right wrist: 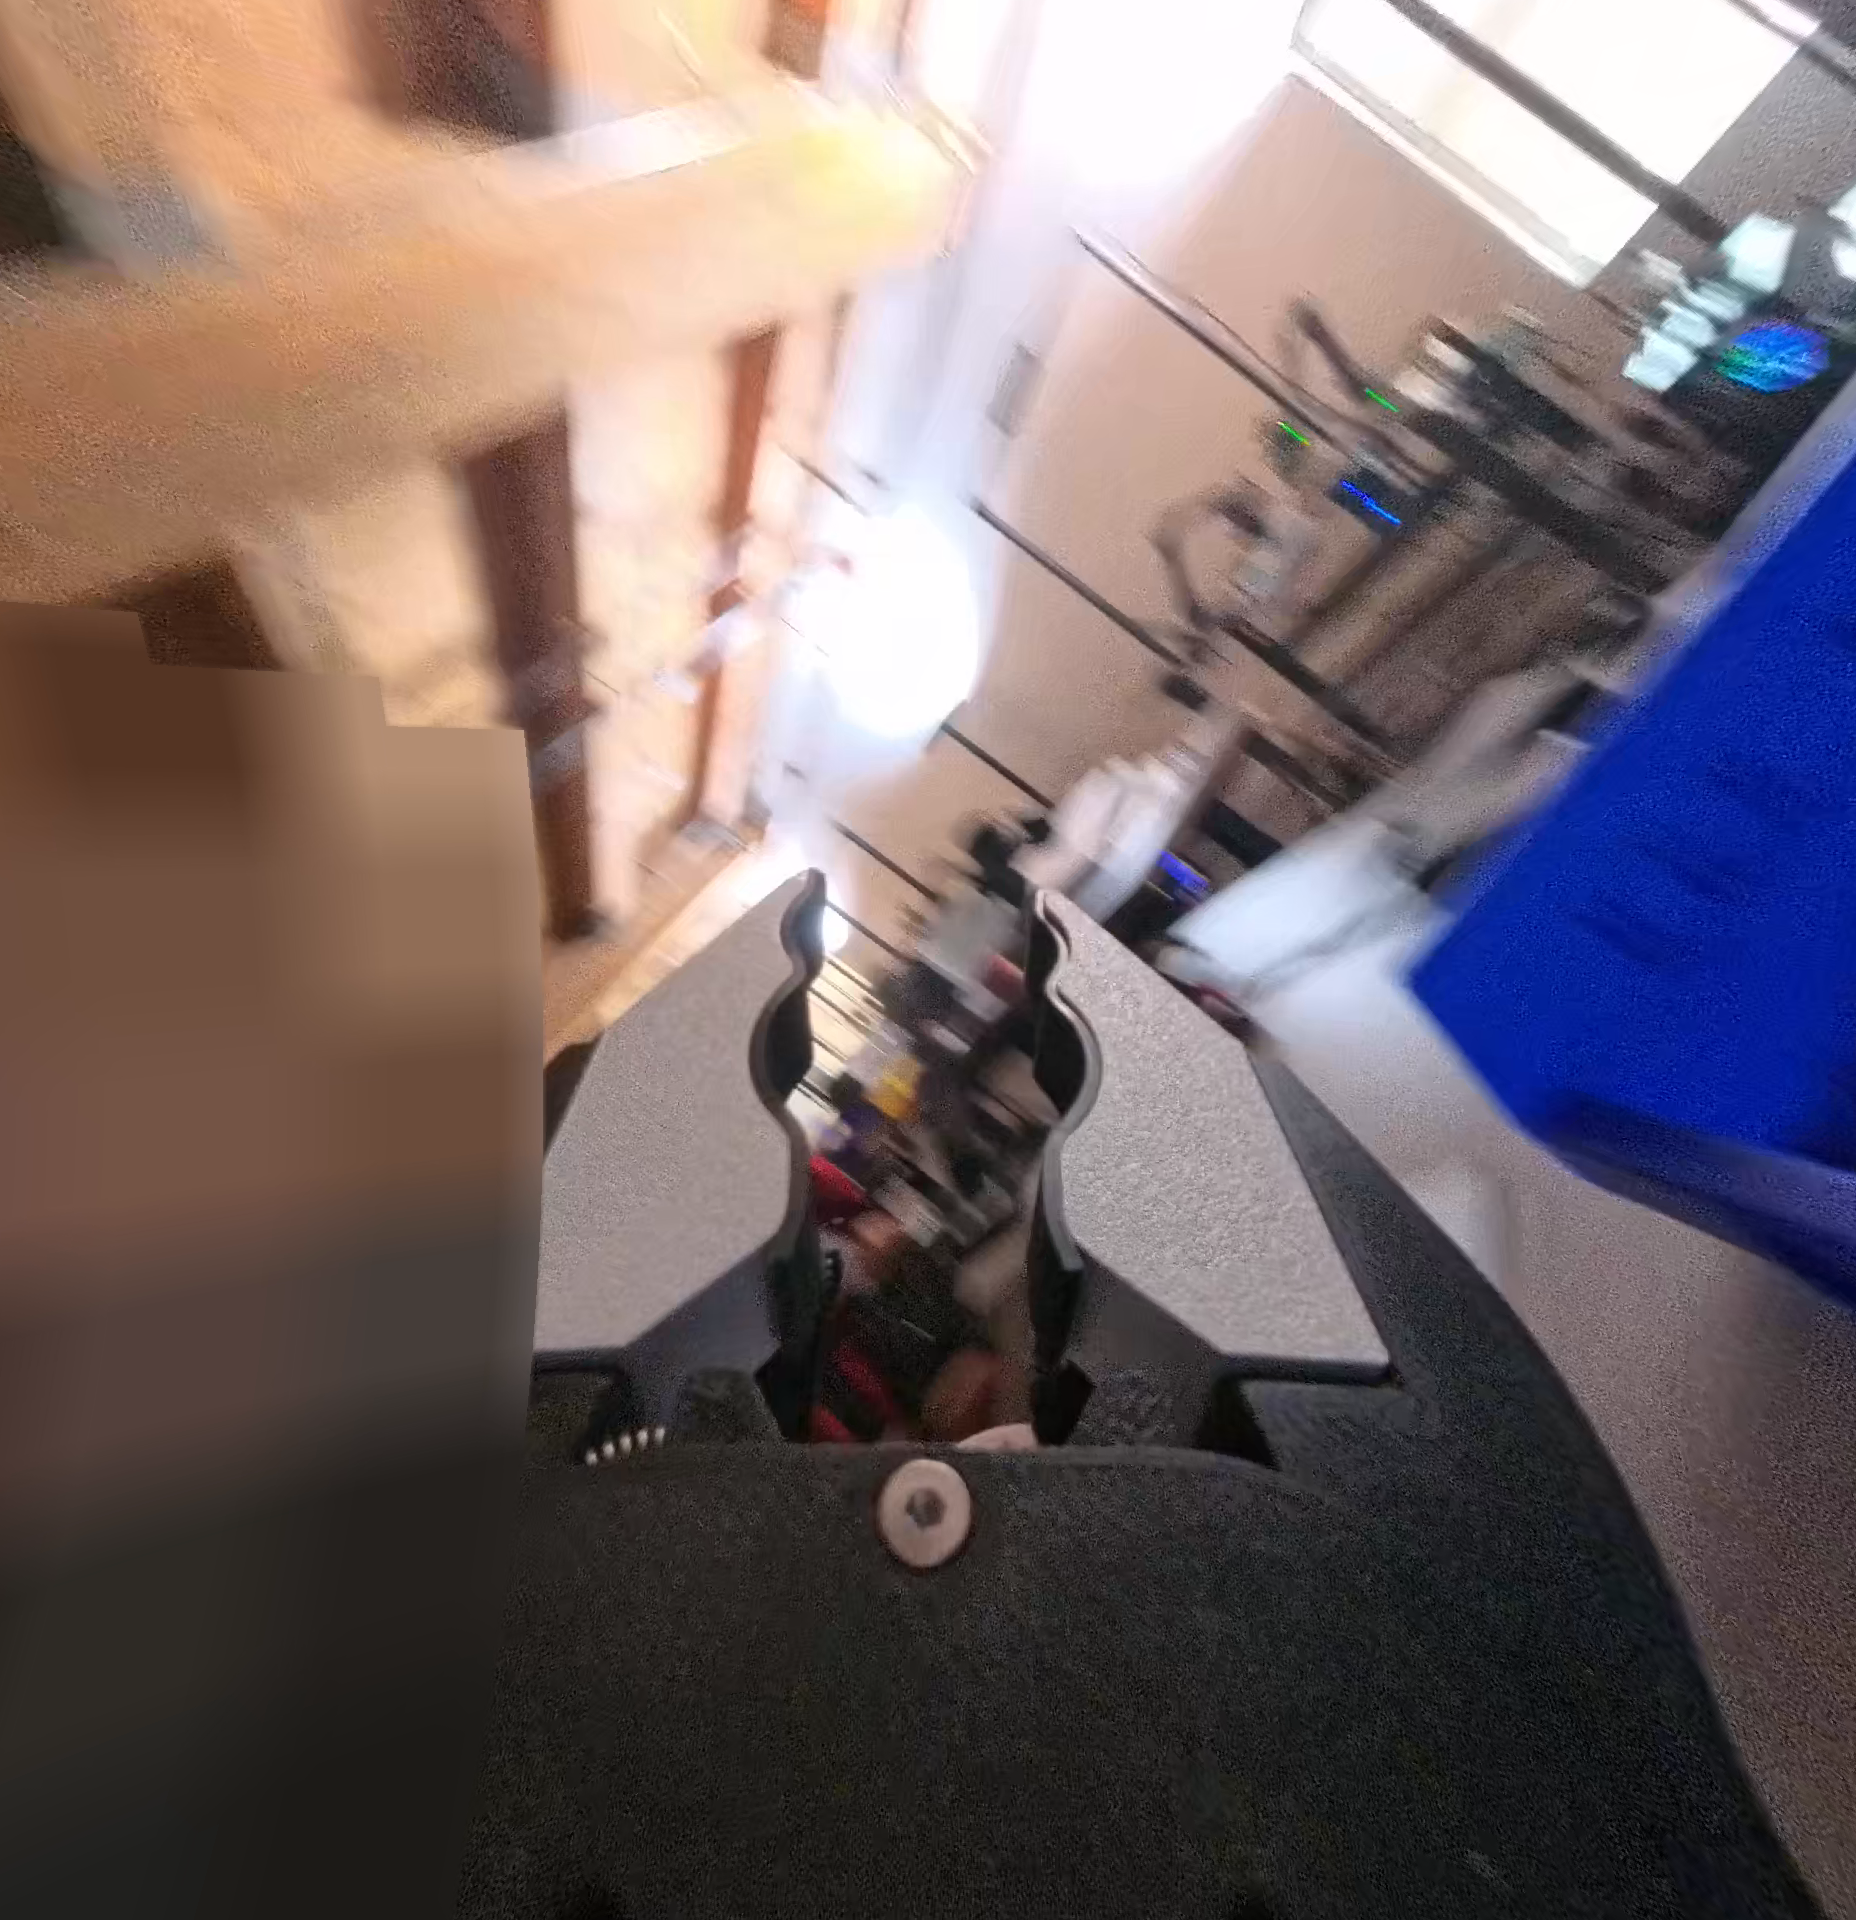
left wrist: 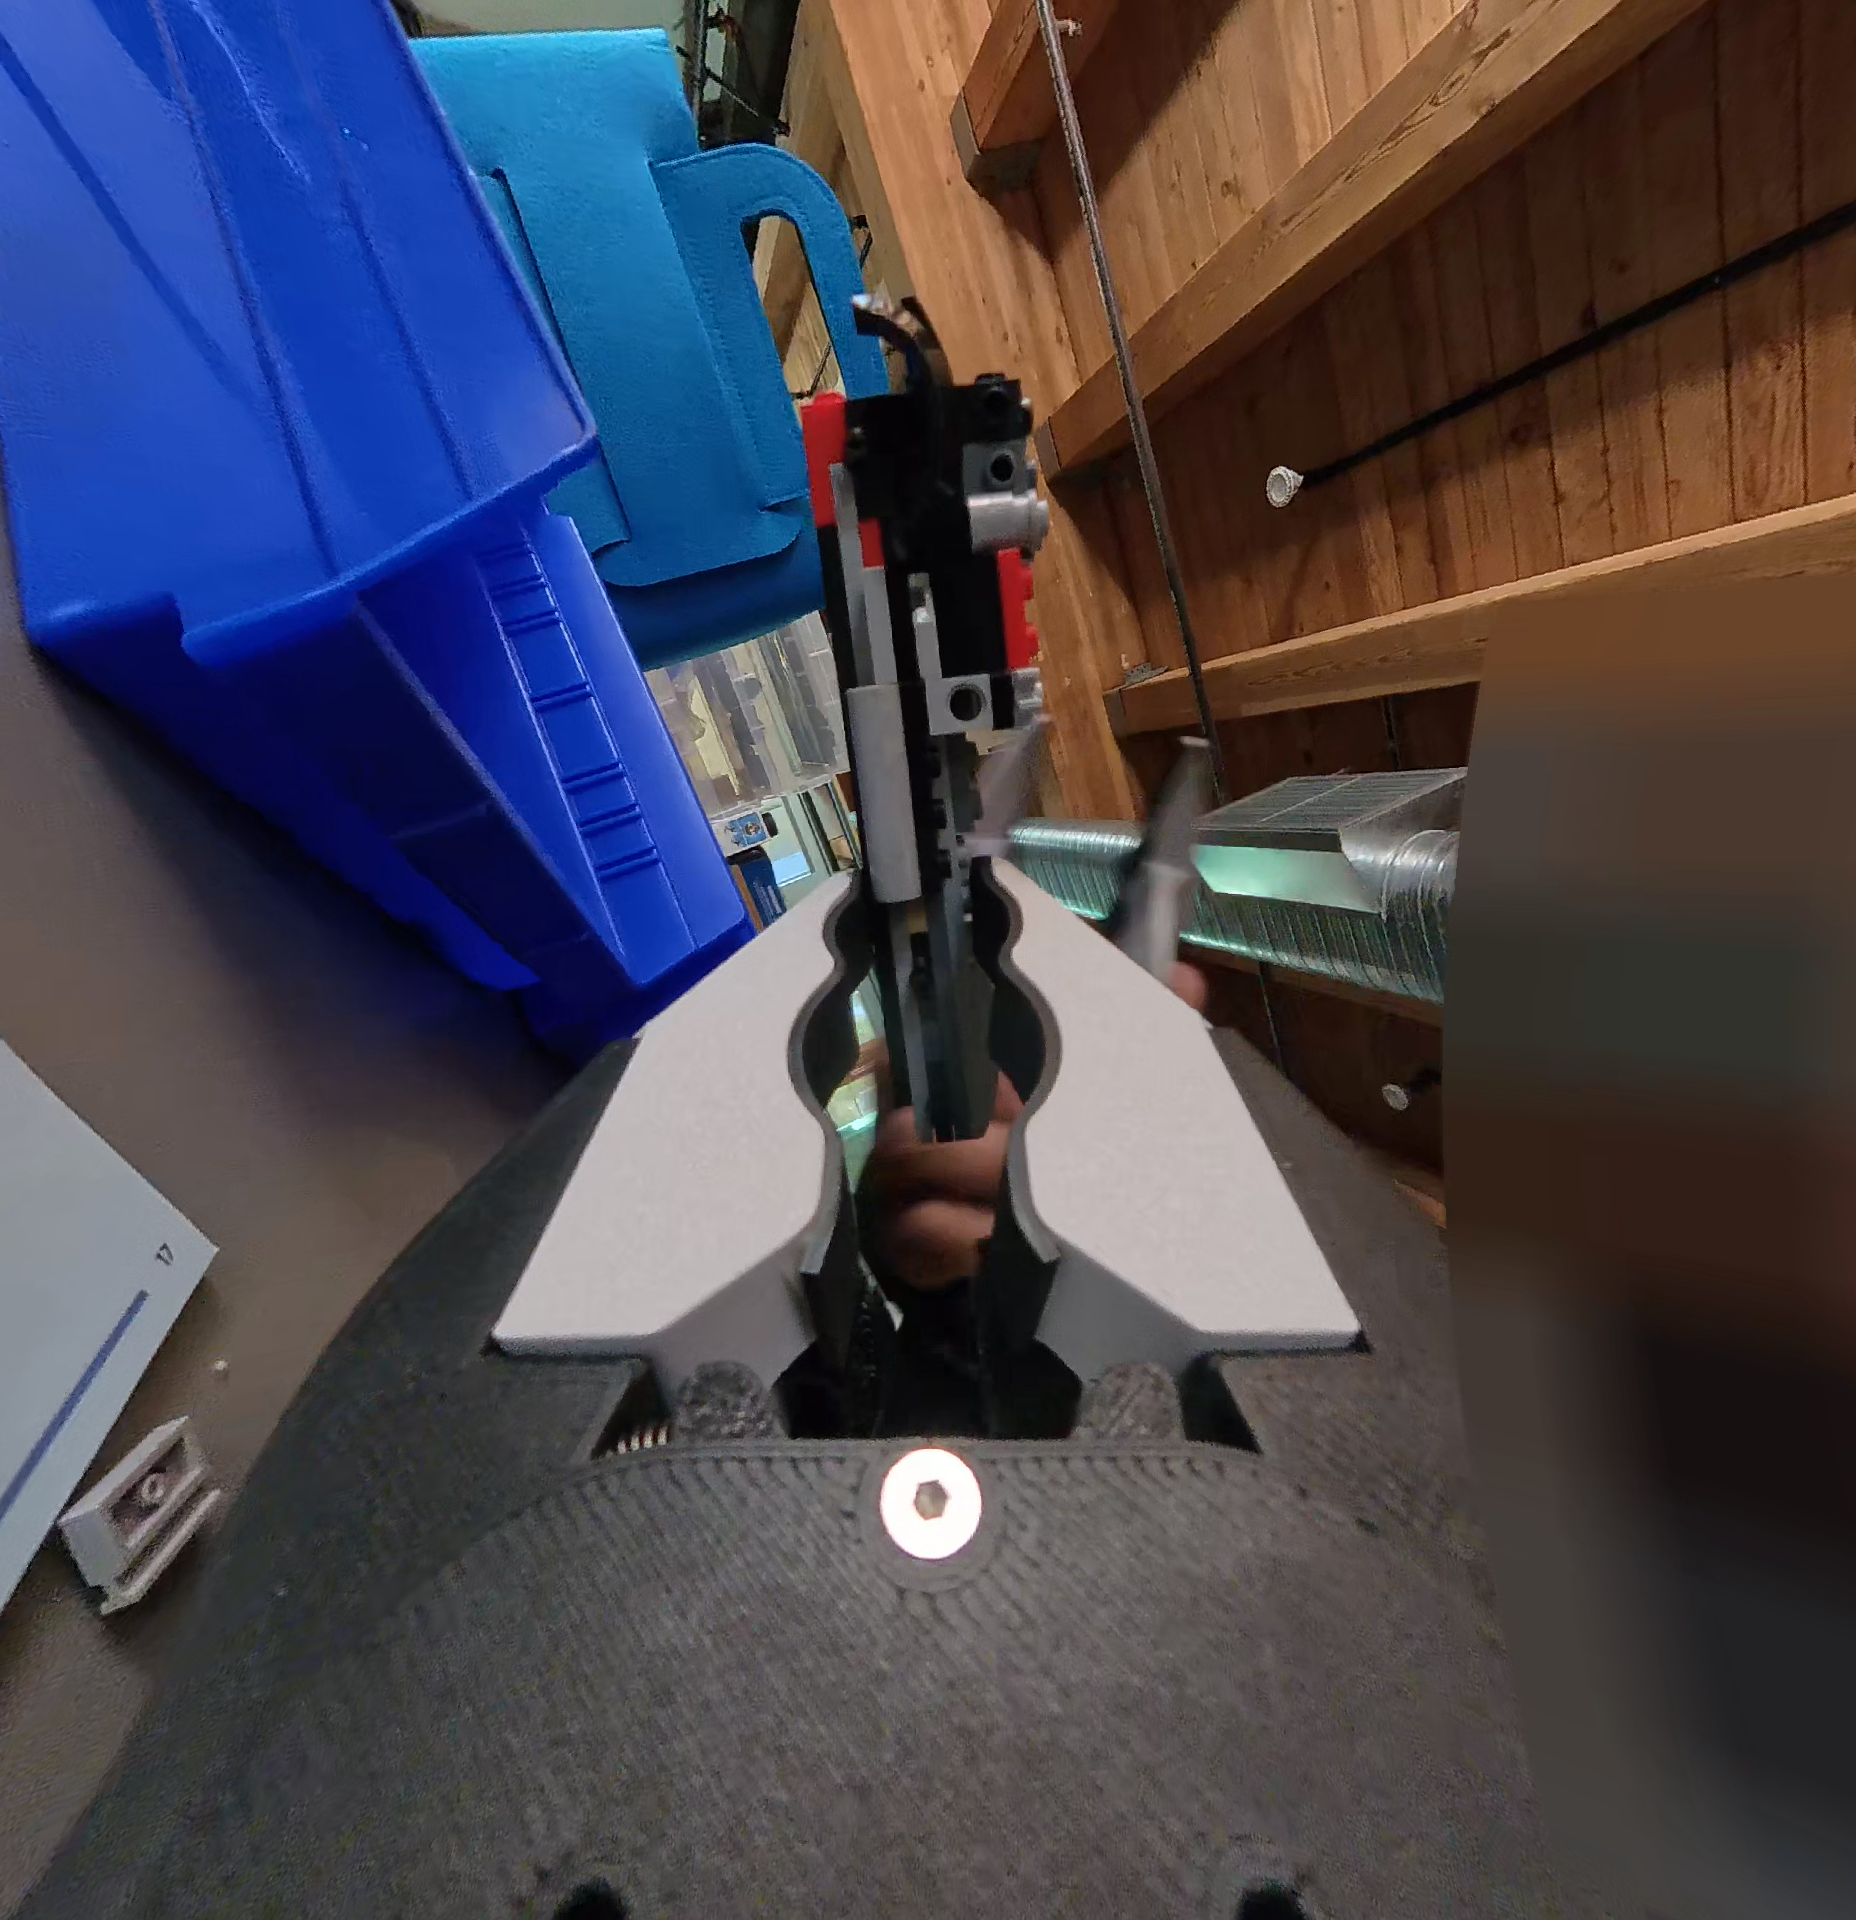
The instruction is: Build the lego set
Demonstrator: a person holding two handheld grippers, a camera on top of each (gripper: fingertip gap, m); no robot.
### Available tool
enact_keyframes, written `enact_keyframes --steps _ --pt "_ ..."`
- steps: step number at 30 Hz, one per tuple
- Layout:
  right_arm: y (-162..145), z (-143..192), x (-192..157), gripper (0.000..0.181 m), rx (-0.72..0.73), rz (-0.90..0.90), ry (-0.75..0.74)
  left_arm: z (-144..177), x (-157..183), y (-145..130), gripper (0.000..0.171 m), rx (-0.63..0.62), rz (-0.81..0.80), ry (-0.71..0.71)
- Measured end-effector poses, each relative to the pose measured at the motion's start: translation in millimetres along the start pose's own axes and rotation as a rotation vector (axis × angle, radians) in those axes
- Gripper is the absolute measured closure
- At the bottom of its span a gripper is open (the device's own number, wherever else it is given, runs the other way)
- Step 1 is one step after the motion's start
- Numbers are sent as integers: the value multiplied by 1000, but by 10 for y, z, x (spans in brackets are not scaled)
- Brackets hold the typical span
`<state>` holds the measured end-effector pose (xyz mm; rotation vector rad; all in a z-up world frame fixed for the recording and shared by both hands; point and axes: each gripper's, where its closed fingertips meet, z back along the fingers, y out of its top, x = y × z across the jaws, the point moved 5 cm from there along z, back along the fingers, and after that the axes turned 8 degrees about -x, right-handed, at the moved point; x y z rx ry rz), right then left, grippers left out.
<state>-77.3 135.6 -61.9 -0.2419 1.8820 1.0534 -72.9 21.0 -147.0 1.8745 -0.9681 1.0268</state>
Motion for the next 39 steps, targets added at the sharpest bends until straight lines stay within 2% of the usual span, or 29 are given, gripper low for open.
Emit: enact_keyframes --steps 1,3,7,10,18,20,22,32,33,35,36,39 --pt "-86 -19 194 141 -80 6 -100 -4 9 -2 153 -2 -12 4" --pt "-253 -58 401 126 -196 -47 -157 -16 20 -14 153 -13 -34 15" --pt "-467 -113 536 131 -307 -87 -184 -41 30 -41 153 -35 -73 37" --pt "-488 -120 533 137 -310 -91 -169 -35 30 -36 153 -37 -86 49" --pt "-548 -158 498 138 -344 -93 -133 -61 47 -67 153 -58 -98 51" --pt "-551 -158 483 146 -346 -91 -106 -59 34 -69 153 -66 -103 63" --pt "-554 -153 451 163 -348 -72 -79 -61 11 -80 153 -76 -103 74" --pt "-568 -170 504 165 -355 -106 -66 -49 -22 -69 153 -67 -80 74" --pt "-565 -179 526 162 -360 -127 -64 -45 -25 -64 153 -63 -74 71" --pt "-572 -204 555 136 -386 -168 -35 -33 -22 -47 153 -54 -69 73" --pt "-581 -216 562 130 -400 -185 -17 -29 -21 -42 153 -55 -72 79" --pt "-613 -252 586 128 -436 -196 9 -26 -25 -36 153 -72 -83 101"
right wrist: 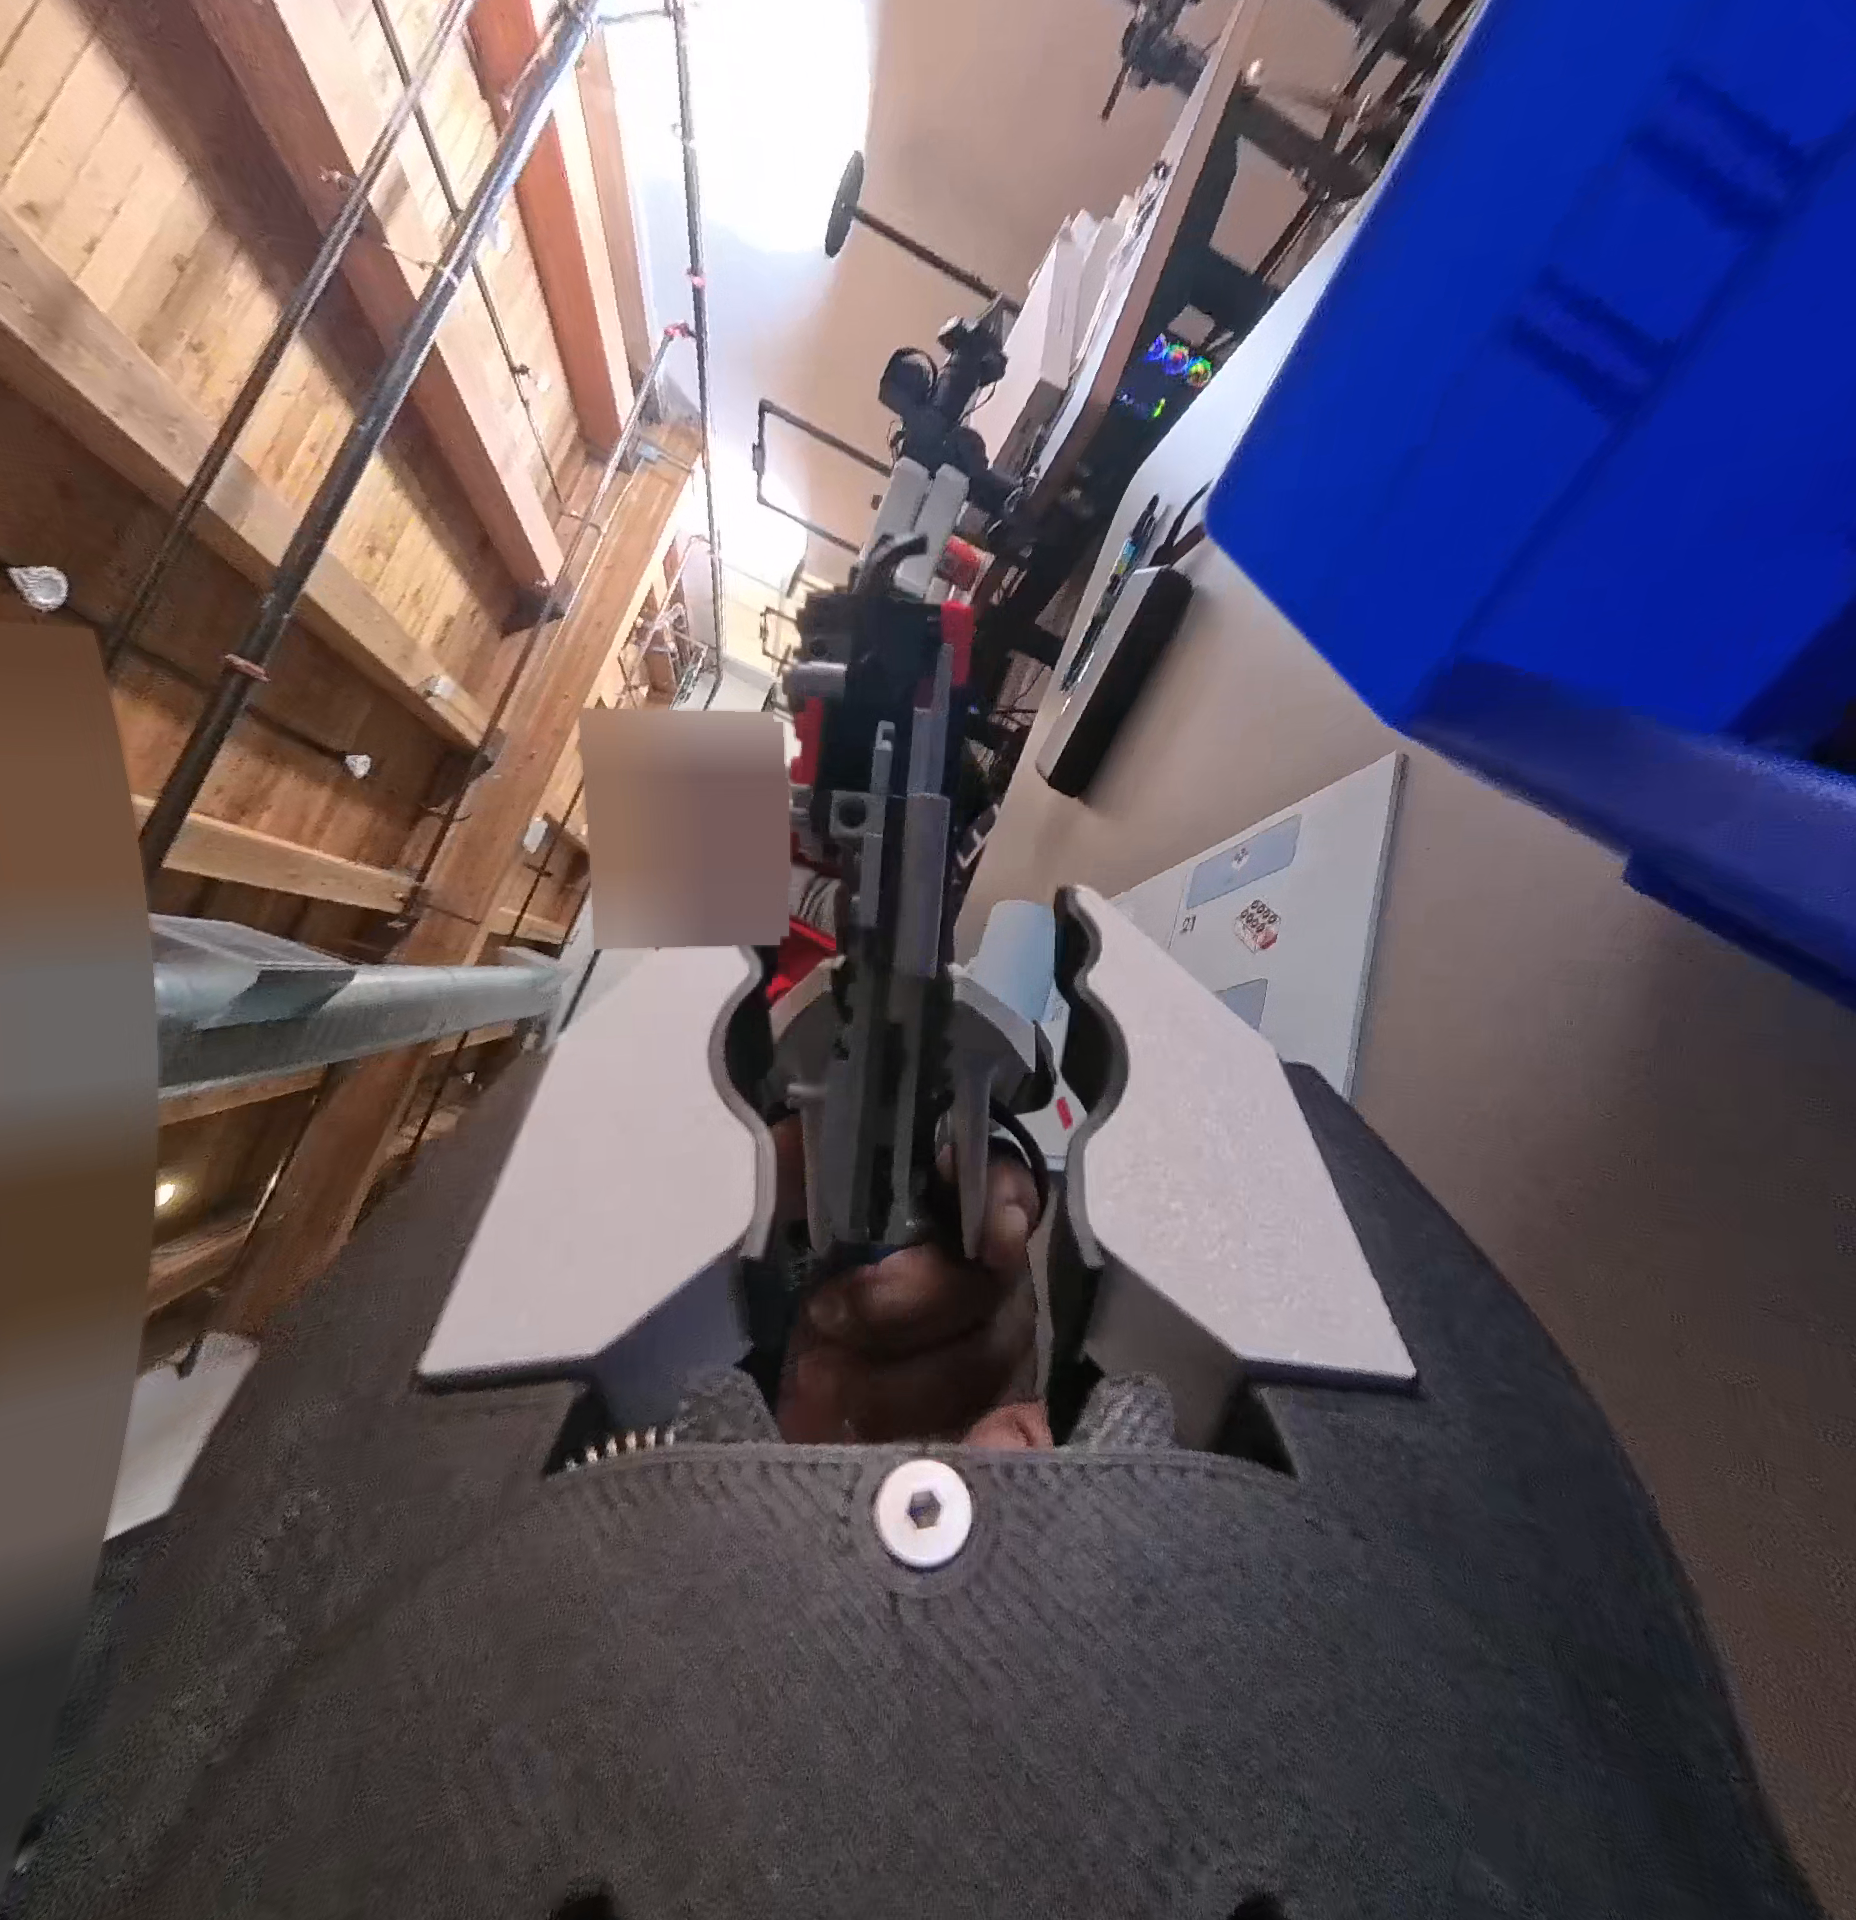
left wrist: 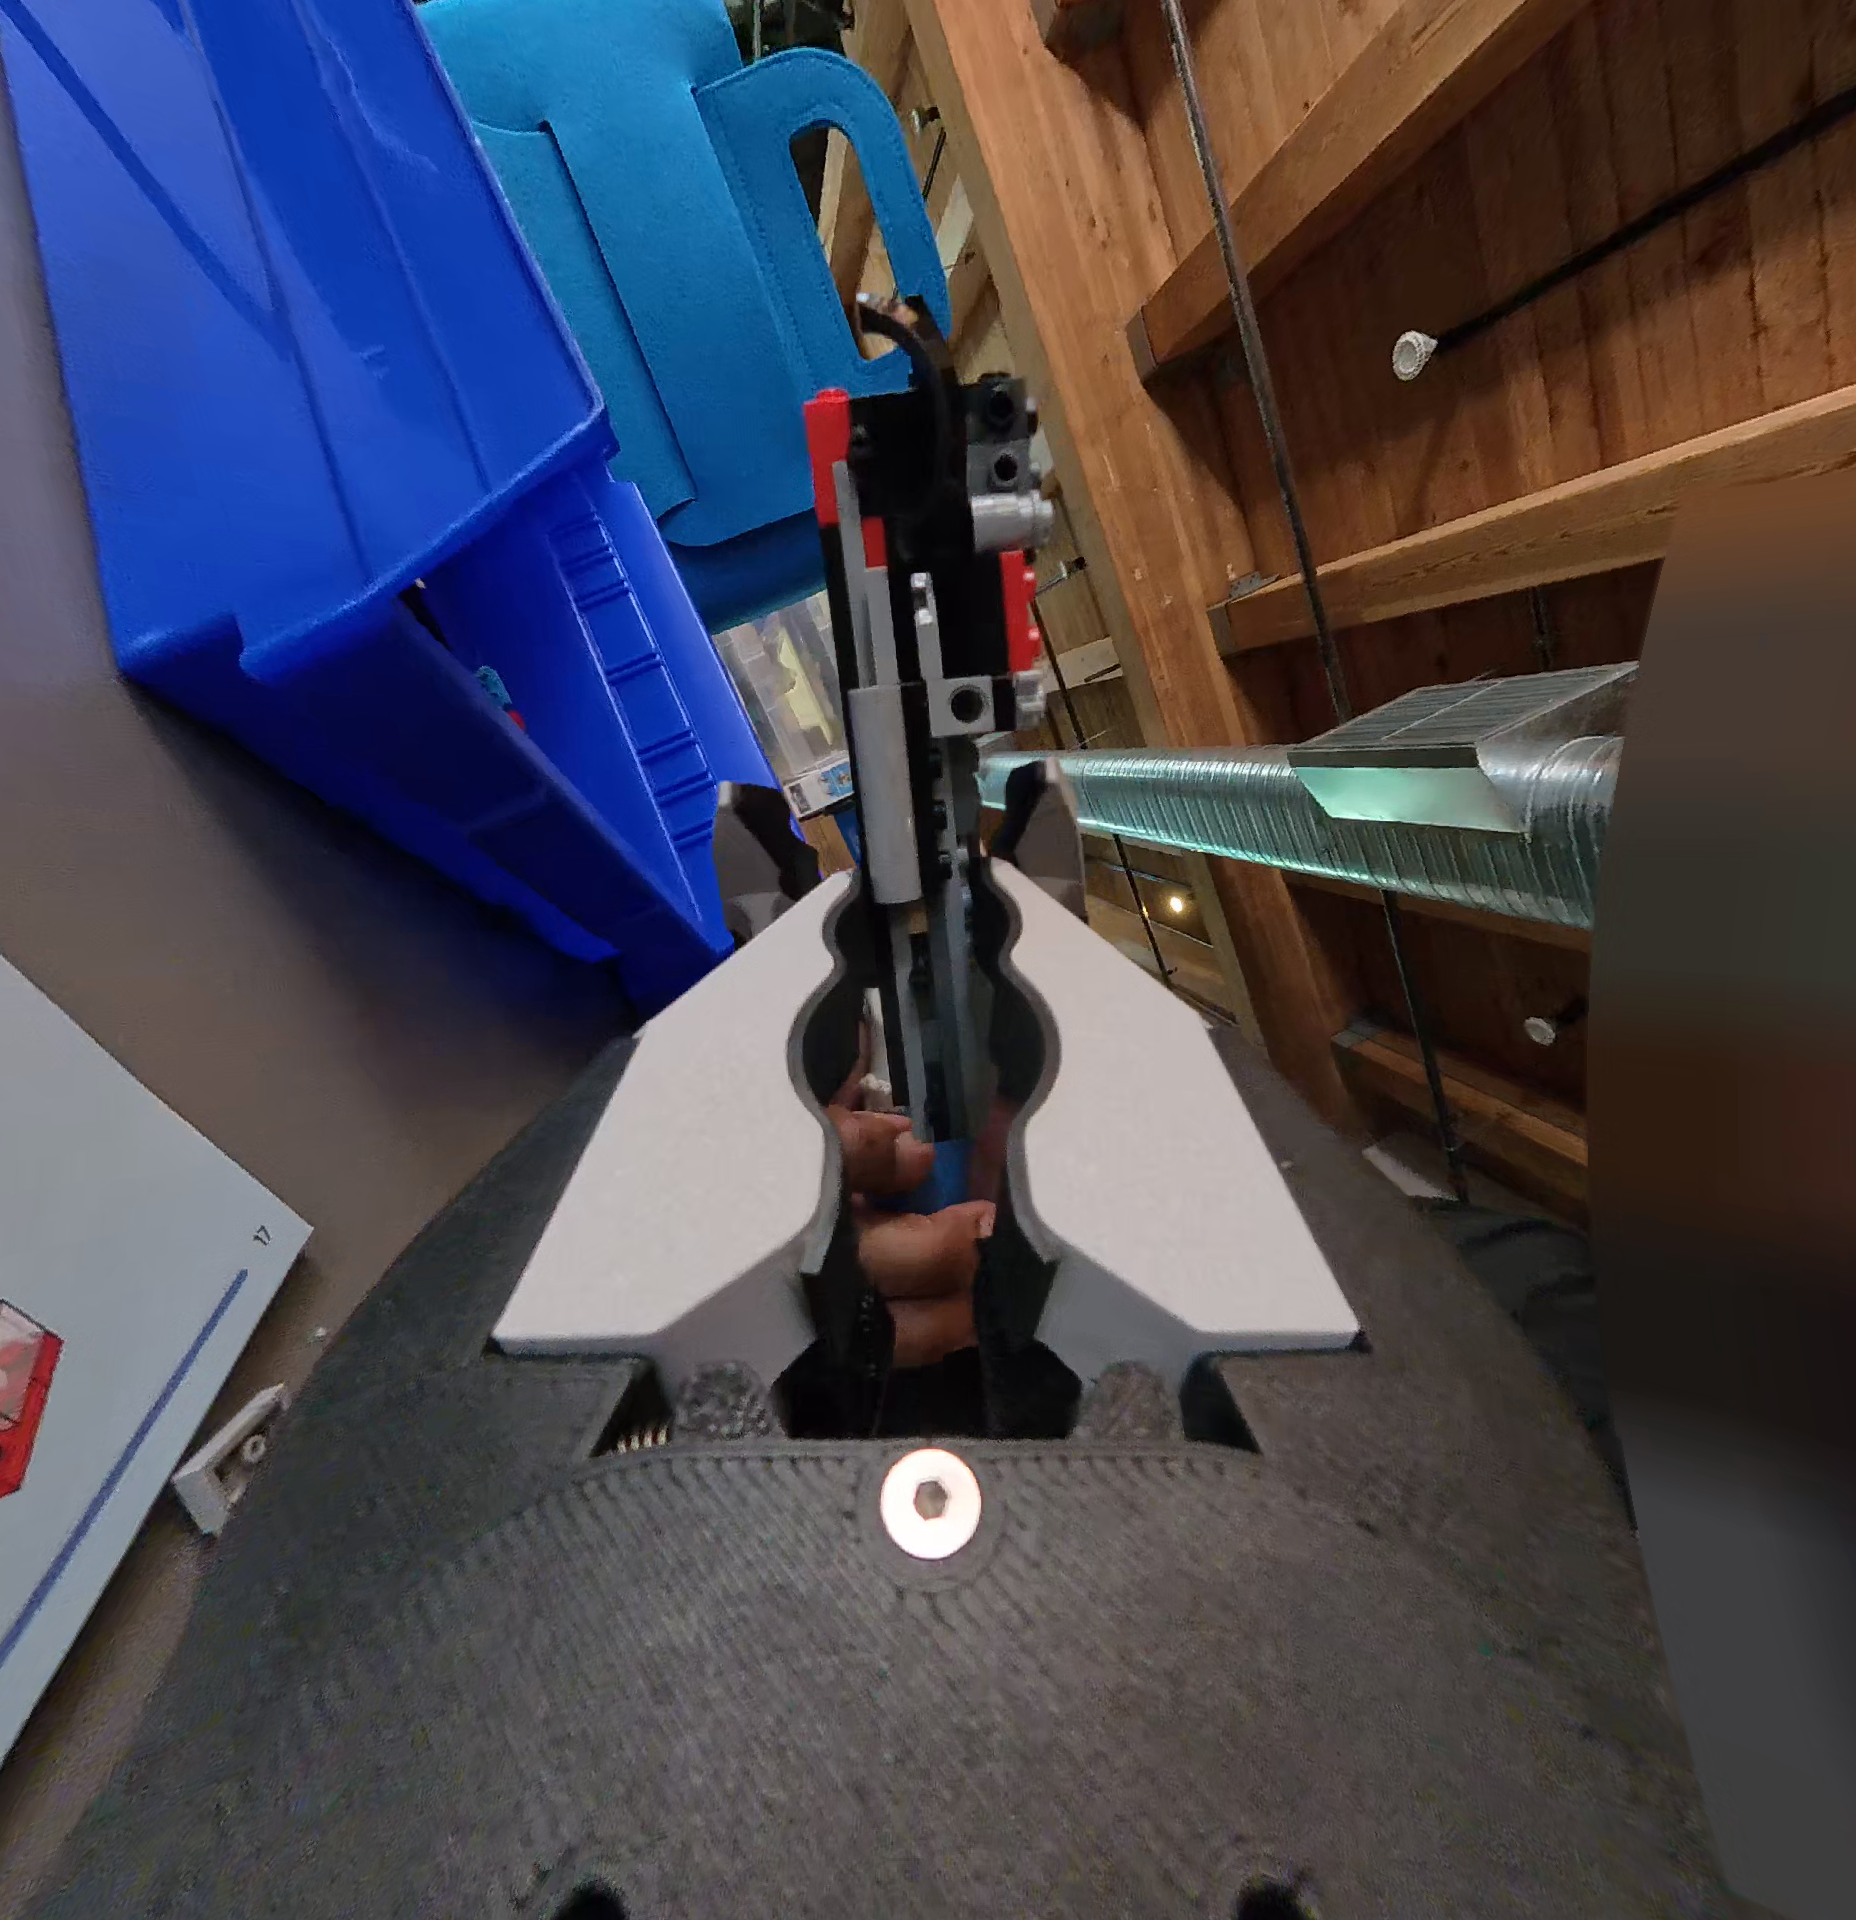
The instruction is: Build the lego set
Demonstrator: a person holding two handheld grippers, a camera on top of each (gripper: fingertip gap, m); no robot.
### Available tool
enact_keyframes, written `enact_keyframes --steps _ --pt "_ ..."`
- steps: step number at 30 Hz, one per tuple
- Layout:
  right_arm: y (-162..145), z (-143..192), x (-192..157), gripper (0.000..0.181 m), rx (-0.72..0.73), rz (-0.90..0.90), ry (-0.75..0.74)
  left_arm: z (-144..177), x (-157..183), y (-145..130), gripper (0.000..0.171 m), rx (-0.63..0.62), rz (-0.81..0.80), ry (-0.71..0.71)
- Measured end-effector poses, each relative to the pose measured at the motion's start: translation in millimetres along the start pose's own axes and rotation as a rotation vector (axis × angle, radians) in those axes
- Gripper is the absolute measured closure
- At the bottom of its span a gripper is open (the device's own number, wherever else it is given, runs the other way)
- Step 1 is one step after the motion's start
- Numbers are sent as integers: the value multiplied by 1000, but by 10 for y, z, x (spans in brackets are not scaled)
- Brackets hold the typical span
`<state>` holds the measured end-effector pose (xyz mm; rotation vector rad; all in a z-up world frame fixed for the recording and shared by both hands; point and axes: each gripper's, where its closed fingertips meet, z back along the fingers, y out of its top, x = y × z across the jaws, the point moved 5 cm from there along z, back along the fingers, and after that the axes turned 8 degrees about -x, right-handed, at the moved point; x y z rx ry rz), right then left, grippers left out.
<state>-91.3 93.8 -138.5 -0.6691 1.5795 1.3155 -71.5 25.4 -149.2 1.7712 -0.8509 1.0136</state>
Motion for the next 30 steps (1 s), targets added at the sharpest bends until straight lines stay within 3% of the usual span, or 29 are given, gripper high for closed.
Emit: enact_keyframes --steps 4,7,12,16,21,24,30 --pt "-8 -42 69 140 -38 -18 12 2 -42 -11 153 -28 9 39" --pt "1 -50 101 159 -41 -37 52 2 -84 -27 152 -63 9 84" --pt "-2 -82 189 161 -8 -116 115 29 -121 8 151 -95 0 124" --pt "44 -66 231 160 41 -142 160 92 -98 96 139 -116 -38 151" --pt "27 15 149 160 49 -84 178 221 -26 247 124 -171 -212 268" --pt "15 56 74 160 49 -42 219 271 -33 249 117 -284 -374 388" --pt "23 112 81 160 55 84 214 409 -224 -37 118 -703 -635 637"
